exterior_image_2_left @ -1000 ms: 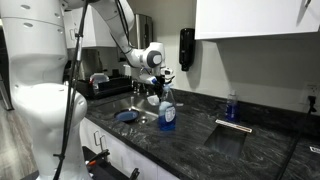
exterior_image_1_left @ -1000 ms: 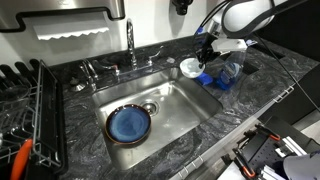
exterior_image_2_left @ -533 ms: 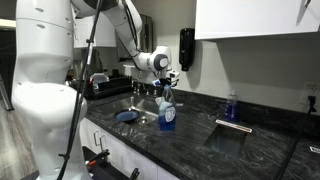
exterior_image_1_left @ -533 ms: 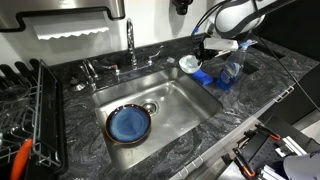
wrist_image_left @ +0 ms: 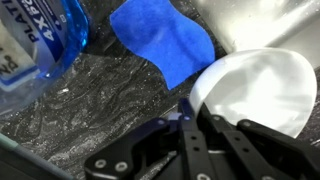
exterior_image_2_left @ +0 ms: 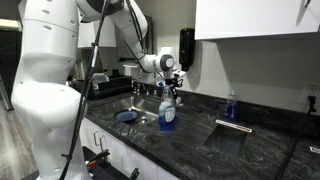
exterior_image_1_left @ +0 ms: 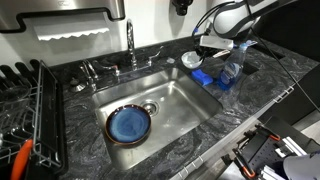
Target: Move the white bowl to the right side of the sink
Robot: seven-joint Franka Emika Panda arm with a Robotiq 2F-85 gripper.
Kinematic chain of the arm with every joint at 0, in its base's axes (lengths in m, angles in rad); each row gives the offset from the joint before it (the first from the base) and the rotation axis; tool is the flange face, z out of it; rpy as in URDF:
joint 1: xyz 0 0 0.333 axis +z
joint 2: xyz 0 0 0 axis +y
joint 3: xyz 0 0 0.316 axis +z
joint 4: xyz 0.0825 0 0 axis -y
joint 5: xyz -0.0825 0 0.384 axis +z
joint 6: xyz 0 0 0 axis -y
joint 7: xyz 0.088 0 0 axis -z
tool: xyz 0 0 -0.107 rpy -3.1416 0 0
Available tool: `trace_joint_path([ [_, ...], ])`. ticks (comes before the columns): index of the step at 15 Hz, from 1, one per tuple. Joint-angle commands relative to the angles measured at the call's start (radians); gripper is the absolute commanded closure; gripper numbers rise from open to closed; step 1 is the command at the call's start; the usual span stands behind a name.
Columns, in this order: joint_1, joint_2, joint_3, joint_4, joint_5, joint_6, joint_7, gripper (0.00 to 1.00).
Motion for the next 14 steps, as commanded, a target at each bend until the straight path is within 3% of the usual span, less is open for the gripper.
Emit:
trace_joint_path([
  [1,0.013,0.04,-0.01,0.035,-0.004,0.014,0.102,0.98],
  [8,0.023,0.093,-0.028,0.08,-0.03,0.02,0.26,0.98],
  [14,0.022,0.135,-0.027,0.109,-0.027,0.029,0.308,0.98],
])
